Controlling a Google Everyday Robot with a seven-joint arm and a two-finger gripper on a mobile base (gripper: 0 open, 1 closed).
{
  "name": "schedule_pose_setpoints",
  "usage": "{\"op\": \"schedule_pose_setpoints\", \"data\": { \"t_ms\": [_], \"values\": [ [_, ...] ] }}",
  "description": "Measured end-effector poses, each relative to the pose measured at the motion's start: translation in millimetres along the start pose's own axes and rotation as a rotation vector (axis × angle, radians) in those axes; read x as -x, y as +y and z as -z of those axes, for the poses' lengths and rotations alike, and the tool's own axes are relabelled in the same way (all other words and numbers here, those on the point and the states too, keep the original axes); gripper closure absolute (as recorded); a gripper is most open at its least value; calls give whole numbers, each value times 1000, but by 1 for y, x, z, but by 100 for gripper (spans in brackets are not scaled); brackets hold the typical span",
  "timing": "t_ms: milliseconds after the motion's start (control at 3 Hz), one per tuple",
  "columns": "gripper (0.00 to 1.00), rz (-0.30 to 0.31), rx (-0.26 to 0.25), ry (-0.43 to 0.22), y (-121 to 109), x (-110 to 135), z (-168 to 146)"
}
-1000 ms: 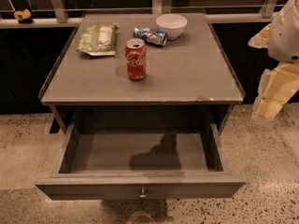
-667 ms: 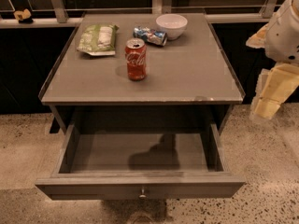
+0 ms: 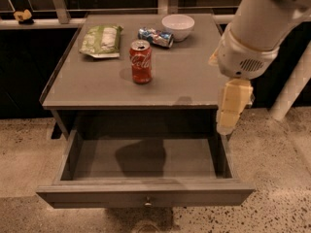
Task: Place coke can into top drawer
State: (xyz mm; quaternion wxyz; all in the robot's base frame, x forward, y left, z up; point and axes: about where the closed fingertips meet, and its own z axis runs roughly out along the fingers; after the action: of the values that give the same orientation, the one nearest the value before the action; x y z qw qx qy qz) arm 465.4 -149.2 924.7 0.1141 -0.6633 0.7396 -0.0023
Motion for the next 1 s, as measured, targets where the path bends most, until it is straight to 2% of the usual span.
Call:
{"op": "schedule_pose_setpoints", "data": {
  "t_ms": [333, 667, 1000],
  "values": [
    [0, 64, 37, -30, -3, 37, -31],
    [0, 75, 9, -109, -6, 67, -44],
    [0, 19, -47, -186, -19, 93, -47]
  ]
}}
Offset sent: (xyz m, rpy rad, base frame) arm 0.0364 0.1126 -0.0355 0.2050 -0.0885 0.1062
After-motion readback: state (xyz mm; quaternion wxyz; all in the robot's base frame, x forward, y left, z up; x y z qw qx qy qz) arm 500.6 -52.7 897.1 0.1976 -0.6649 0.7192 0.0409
